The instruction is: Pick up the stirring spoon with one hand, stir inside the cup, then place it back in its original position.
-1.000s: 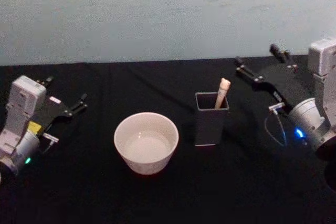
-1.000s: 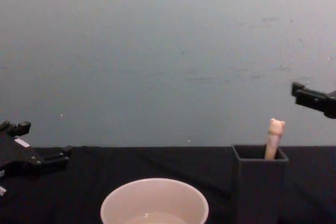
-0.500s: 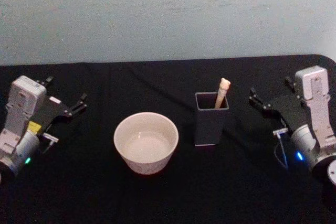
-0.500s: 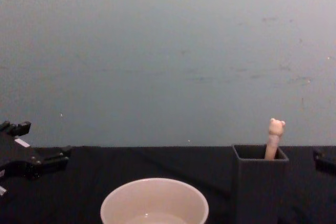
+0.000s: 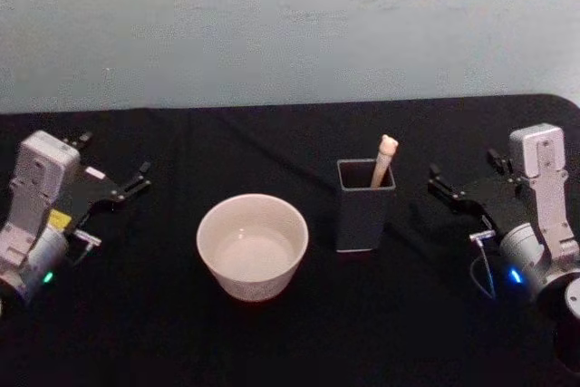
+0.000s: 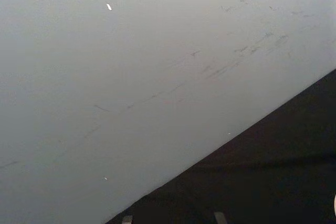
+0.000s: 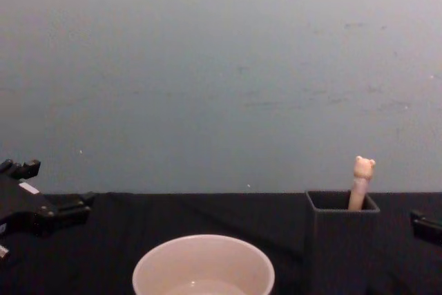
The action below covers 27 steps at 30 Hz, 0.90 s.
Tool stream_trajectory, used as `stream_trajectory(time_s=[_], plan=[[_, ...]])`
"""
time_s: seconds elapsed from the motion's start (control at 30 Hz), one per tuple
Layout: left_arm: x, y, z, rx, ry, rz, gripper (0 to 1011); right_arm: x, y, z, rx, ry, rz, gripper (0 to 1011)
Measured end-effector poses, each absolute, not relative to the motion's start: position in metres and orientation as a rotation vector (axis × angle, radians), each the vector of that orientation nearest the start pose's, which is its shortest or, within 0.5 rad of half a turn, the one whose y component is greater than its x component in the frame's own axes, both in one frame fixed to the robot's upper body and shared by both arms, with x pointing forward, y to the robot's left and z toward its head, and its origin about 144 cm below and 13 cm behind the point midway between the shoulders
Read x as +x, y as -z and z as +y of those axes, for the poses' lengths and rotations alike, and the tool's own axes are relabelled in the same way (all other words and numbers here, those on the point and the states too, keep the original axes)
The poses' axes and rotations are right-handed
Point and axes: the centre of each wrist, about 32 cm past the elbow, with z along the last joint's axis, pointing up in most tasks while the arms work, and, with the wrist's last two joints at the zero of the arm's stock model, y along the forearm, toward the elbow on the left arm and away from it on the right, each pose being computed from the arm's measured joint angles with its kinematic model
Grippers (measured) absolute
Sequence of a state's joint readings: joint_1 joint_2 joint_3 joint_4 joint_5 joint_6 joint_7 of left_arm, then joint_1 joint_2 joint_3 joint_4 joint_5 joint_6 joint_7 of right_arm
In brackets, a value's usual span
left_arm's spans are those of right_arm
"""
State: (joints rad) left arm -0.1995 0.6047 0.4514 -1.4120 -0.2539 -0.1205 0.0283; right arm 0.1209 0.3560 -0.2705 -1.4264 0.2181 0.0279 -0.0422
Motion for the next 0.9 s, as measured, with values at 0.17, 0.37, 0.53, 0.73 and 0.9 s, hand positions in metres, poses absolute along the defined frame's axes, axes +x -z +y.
stream_trajectory(time_s=[0.17,0.37,0.53,0.73,0.9], plan=[[0.4886,-1.1398,0.3097,0.304,-1.248,-0.285,1001,0.4830,-1.1280,-0.2660,-0.225,1.402,-0.046,1003],[0.4886,-1.1398,0.3097,0.304,-1.248,-0.285,1001,0.4828,-1.1282,-0.2656,-0.225,1.403,-0.049,1002],[0.4886,-1.1398,0.3097,0.304,-1.248,-0.285,1001,0.4826,-1.1283,-0.2654,-0.226,1.404,-0.050,1003],[0.4886,-1.1397,0.3097,0.305,-1.248,-0.285,1001,0.4825,-1.1282,-0.2653,-0.226,1.404,-0.051,1003],[0.4886,-1.1398,0.3097,0.304,-1.248,-0.285,1001,0.4825,-1.1283,-0.2652,-0.226,1.404,-0.052,1002]])
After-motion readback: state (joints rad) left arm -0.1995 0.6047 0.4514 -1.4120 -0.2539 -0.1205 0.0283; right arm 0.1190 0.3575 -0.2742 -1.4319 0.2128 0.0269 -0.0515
